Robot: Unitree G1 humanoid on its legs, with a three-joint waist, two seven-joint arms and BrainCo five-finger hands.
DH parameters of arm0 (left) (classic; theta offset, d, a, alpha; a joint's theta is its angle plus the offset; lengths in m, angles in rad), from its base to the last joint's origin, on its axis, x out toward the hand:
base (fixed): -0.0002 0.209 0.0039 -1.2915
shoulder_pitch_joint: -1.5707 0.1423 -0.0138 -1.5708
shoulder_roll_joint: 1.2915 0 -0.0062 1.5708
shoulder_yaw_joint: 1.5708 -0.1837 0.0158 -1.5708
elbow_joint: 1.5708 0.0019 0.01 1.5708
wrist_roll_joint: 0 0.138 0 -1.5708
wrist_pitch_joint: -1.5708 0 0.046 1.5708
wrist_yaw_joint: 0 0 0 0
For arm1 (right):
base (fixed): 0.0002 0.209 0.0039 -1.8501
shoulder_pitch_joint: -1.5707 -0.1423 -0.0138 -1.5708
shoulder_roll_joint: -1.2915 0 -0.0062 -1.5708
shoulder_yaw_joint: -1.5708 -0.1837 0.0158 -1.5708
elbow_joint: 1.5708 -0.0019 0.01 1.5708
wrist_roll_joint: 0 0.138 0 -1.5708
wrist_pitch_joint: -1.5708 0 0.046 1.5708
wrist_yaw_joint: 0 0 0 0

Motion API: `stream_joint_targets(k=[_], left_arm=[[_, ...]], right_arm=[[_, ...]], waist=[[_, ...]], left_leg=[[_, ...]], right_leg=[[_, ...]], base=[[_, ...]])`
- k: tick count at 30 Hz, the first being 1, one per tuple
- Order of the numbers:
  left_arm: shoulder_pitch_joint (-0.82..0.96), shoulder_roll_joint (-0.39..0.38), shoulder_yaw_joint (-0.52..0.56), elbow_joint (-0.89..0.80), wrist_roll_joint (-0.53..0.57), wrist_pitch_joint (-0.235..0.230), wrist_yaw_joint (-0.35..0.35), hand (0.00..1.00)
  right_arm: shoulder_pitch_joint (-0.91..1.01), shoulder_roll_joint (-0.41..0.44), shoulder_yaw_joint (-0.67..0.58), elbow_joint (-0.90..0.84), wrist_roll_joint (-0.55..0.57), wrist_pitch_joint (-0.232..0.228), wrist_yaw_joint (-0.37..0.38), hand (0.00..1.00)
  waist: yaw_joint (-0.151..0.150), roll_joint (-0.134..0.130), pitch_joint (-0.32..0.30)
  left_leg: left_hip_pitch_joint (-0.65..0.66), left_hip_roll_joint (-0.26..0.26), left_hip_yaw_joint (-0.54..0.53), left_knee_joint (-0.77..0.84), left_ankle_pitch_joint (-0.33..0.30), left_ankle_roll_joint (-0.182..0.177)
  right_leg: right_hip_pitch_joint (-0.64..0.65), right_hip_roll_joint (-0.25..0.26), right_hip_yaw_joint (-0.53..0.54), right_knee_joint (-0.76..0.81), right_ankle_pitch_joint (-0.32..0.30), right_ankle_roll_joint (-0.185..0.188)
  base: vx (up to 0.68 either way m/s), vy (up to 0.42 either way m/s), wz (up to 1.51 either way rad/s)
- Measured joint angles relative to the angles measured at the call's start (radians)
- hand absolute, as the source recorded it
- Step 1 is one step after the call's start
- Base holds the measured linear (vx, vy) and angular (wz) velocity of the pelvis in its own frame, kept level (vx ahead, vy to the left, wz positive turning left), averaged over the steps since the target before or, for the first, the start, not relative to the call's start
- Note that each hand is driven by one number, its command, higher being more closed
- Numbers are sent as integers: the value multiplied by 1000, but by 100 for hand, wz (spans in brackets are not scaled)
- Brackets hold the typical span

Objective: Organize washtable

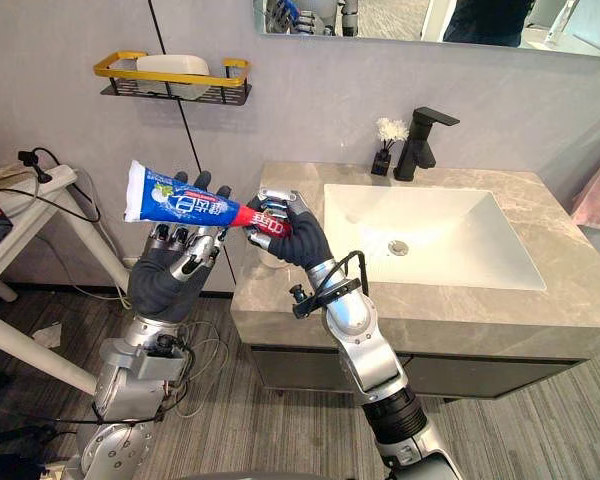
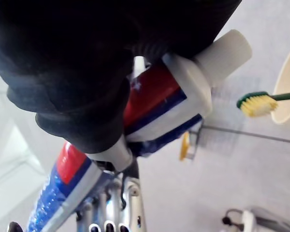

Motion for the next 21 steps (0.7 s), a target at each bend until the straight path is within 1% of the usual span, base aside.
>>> stream_joint_targets(k=[6, 11, 15, 17, 21], left_arm=[[-1, -1, -3, 0, 1, 0, 11, 0], [-3, -1, -3, 0, 12, -6, 27, 0], [-23, -1, -6, 0, 14, -9, 47, 0], [-29, -2, -6, 0, 22, -14, 52, 0], [-61, -2, -6, 7, 58, -33, 84, 0]], right_arm=[[-3, 1, 6, 16, 0, -9, -1, 100], [-3, 1, 28, 26, 4, -8, -1, 100], [5, 0, 55, 26, 12, -13, -1, 100], [16, -4, 71, 26, 12, -25, 3, 100], [34, -15, 130, 27, 70, -28, 20, 100]], waist=[[-2, 0, 0], [-22, -2, -4], [-25, 0, -24], [-25, 1, -31], [-25, 1, -31]], left_leg=[[0, 0, -2, 1, 0, 0], [-3, 0, -3, 2, 0, 0], [-10, 1, -1, 2, 0, 0], [-11, 1, -1, 2, 0, 0], [-12, 3, -2, 5, -1, 0]], right_leg=[[1, -1, -3, 0, 0, 0], [1, -1, -5, -1, 0, 0], [-2, -1, -4, -13, 5, 4], [-2, -2, -5, -16, 6, 4], [0, -2, -5, -16, 7, 4]], base=[[0, 0, 0], [0, 0, 0], [0, 0, 0], [0, 0, 0], [0, 0, 0]])
